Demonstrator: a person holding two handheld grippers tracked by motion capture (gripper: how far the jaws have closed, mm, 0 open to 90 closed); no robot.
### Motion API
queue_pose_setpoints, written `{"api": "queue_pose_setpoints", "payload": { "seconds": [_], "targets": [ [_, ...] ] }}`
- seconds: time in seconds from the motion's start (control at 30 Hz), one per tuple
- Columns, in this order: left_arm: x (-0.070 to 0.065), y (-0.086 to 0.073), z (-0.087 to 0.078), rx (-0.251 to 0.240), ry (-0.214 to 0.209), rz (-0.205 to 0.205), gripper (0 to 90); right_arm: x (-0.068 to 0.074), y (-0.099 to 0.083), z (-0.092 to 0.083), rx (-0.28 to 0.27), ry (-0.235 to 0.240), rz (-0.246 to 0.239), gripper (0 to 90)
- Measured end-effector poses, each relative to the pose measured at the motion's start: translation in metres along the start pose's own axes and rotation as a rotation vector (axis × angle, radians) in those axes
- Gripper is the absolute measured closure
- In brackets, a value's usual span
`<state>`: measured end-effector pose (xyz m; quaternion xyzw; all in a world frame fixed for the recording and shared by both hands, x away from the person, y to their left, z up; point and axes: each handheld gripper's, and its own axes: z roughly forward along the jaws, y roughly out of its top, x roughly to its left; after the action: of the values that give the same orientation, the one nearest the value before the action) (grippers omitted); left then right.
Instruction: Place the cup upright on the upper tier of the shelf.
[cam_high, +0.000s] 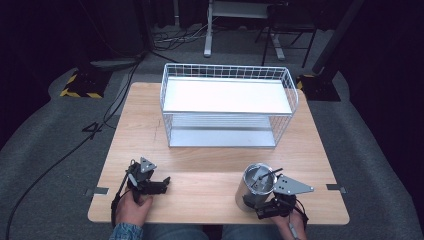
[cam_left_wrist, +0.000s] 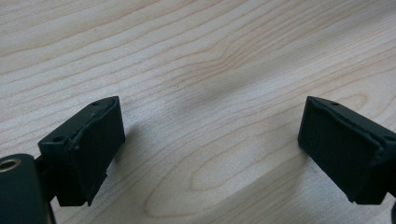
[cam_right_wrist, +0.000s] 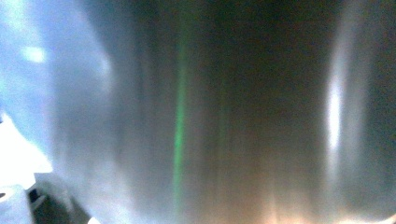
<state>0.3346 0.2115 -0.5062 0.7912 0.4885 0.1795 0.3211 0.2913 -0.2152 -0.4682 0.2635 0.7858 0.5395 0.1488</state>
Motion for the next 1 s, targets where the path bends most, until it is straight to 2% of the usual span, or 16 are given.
{"api": "queue_pose_setpoints", "payload": {
  "seconds": [0.27,0.4,0.67,1.0],
  "targets": [
    [0.000,0.000,0.000,-0.001,0.000,0.000,7.8,0.003,0.007,0.000,0.034,-0.018,-0.035,3.3],
    [0.000,0.000,0.000,0.001,0.000,-0.001,7.8,0.003,0.013,0.000,0.038,-0.012,-0.038,3.3],
    [0.000,0.000,0.000,-0.001,0.001,-0.003,7.8,0.002,0.032,-0.002,0.023,-0.004,-0.040,3.5],
    [0.000,0.000,0.000,-0.001,0.001,-0.003,7.8,-0.002,0.063,-0.006,-0.026,0.007,-0.040,3.6]
  ]
}}
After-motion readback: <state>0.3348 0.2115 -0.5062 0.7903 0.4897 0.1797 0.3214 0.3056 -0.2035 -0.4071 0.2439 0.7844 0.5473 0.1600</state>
